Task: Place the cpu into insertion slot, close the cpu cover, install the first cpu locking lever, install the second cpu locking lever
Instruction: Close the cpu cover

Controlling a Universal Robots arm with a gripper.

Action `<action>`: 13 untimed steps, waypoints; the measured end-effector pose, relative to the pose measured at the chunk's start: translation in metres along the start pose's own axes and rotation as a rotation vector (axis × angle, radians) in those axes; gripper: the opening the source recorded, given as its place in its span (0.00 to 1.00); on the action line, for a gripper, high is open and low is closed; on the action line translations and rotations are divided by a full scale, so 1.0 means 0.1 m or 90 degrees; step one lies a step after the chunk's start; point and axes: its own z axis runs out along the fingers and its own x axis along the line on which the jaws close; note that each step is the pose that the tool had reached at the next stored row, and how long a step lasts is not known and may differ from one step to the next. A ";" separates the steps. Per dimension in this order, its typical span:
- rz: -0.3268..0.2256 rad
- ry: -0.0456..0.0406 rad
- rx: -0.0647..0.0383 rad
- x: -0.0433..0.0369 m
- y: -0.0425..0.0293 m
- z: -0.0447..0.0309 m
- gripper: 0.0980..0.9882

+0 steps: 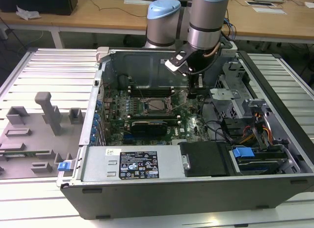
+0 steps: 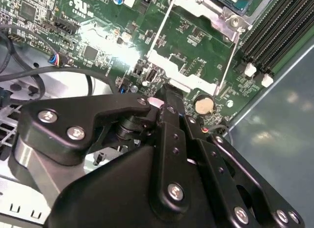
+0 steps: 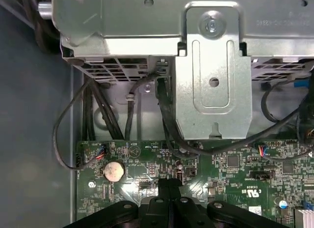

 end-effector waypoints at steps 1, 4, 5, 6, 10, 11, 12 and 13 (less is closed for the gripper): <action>0.000 -0.0001 0.011 0.000 0.001 0.001 0.01; 0.000 -0.0008 0.048 0.000 0.013 0.005 0.01; -0.001 -0.0010 0.058 0.000 0.016 0.006 0.01; -0.001 -0.0013 0.074 0.001 0.020 0.007 0.01; -0.001 -0.0019 0.106 0.001 0.030 0.010 0.01; -0.001 -0.0019 0.106 0.001 0.030 0.010 0.01; -0.001 -0.0019 0.106 0.001 0.030 0.010 0.01; -0.001 -0.0019 0.106 0.000 0.026 0.009 0.01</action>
